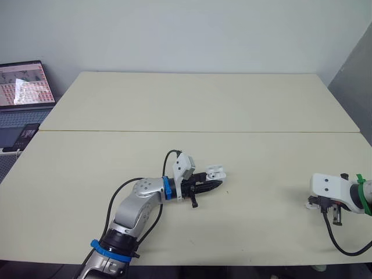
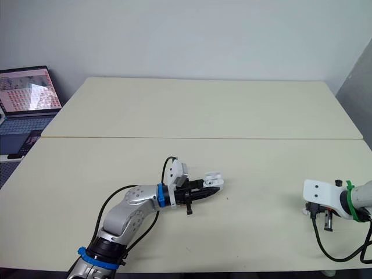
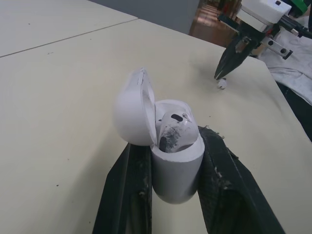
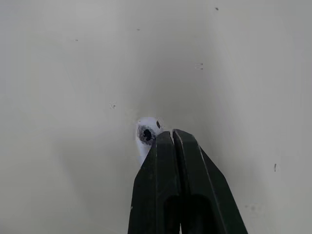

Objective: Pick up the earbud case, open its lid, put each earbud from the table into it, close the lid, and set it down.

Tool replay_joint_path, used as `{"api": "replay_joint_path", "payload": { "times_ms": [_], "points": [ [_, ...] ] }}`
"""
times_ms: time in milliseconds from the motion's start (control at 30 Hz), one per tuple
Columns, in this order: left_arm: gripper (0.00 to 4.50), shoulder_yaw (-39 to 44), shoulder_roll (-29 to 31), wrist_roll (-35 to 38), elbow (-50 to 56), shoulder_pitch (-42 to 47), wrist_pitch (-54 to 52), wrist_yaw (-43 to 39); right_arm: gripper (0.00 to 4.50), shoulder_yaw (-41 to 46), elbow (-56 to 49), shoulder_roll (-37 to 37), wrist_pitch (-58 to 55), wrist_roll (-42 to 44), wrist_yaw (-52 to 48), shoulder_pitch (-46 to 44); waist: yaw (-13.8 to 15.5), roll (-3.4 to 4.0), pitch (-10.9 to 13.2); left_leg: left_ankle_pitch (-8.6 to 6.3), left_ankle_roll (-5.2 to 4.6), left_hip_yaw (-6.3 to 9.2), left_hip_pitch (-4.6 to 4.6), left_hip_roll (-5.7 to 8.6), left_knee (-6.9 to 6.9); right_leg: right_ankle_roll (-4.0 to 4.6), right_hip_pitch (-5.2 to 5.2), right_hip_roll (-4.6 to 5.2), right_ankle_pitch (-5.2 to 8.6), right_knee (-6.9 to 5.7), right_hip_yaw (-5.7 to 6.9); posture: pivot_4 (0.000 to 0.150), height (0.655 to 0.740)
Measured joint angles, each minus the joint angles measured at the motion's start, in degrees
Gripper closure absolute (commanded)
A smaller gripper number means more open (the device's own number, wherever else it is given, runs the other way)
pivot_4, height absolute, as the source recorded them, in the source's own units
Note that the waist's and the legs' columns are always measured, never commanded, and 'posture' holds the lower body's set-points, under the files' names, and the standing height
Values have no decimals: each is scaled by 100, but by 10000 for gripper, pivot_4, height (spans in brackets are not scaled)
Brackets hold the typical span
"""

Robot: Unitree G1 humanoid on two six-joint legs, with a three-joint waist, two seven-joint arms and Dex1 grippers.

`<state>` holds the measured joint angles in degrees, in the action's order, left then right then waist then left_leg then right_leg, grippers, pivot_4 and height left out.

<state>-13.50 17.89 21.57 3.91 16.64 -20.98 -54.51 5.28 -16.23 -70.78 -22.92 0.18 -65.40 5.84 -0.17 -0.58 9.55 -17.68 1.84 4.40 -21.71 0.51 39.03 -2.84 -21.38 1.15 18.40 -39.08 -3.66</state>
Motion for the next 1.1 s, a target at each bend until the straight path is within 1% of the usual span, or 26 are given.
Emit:
{"api": "replay_joint_path", "payload": {
  "times_ms": [400, 600, 633, 667, 800, 833, 967, 1000, 1100],
  "points": [
    [36931, 0, 17, -9, -2, -3, 5, -8, 44613, 60, -284, -39, -216, 110, -99, 213, 1, 0, 0, 0, 0, 1, 0, 0, 0, 0, 0, 0, 0, 0, 1, 1500, 7400],
    [36931, -5, 10, -12, -11, 9, 14, -17, 44613, 495, -290, -167, -224, 269, -321, 273, 3, 0, 0, 0, 0, 1, 0, 0, 0, 0, 1, 0, 0, 0, 2, 1500, 7400],
    [36931, -7, 8, -13, -15, 12, 16, -19, 41107, 590, -299, -230, -237, 337, -416, 315, 3, 0, 0, 0, 0, 1, 0, 0, 0, 0, 1, 0, 0, 0, 2, 1500, 7400],
    [36931, -8, 6, -15, -21, 16, 17, -20, 39097, 686, -327, -272, -263, 390, -518, 358, 2, 0, 0, 0, 0, 1, 0, 0, 0, 0, 1, 0, 0, 0, 2, 1500, 7400],
    [36931, -10, -6, -19, -26, 18, 18, -20, 25810, 866, -392, -392, -397, 568, -824, 455, 2, 0, 0, 0, -1, 0, 0, 0, 0, 0, 1, 0, 0, 0, 1, 1500, 7400],
    [36931, -10, -6, -22, -26, 18, 19, -20, 21420, 869, -396, -452, -460, 568, -858, 469, 2, 0, 0, 0, -1, 0, 0, 0, 0, 0, 1, 0, 0, 0, 1, 1500, 7400],
    [36931, -16, -13, -27, -26, 17, 23, -15, 7375, 774, -405, -550, -713, 561, -887, 434, 2, 0, 0, 0, -1, 1, 0, 0, 0, 0, 1, 0, 0, 0, 1, 1500, 7400],
    [36931, -18, -18, -27, -26, 17, 23, -13, 4486, 679, -420, -567, -786, 561, -886, 412, 1, 0, 0, 0, -1, 1, 0, 0, 0, 0, 1, 0, 0, 0, 1, 1500, 7400],
    [36931, -21, -21, -29, -26, 14, 26, -9, 4486, 338, -470, -607, -972, 537, -863, 245, -1, 0, 0, 0, -1, -1, 0, 0, 0, 0, 0, 0, 0, 0, 0, 1500, 7400]
  ]
}}
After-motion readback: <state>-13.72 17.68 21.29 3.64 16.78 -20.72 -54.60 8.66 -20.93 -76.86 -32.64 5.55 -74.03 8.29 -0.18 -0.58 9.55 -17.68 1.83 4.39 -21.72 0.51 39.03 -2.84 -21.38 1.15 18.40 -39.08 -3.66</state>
